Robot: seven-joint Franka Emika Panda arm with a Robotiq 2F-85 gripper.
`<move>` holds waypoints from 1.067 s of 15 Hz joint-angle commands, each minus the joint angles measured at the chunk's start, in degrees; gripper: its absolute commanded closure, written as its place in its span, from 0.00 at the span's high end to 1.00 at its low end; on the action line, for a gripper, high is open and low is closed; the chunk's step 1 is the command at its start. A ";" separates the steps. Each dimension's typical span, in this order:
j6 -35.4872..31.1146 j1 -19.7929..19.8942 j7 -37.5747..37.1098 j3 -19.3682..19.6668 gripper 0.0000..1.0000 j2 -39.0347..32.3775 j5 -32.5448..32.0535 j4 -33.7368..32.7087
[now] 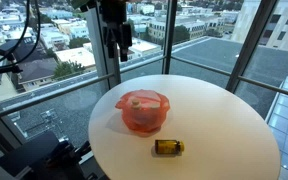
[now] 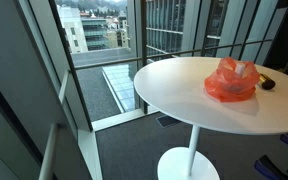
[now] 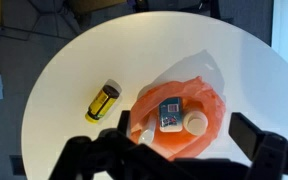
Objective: Move the white and blue bottle from the plastic bag to the table
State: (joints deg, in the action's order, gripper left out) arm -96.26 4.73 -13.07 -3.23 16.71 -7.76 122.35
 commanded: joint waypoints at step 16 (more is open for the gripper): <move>-15.22 -0.07 -0.39 4.11 1.00 -10.39 1.13 0.54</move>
State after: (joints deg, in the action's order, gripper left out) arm -108.34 4.67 -13.47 -0.54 9.08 -7.80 122.77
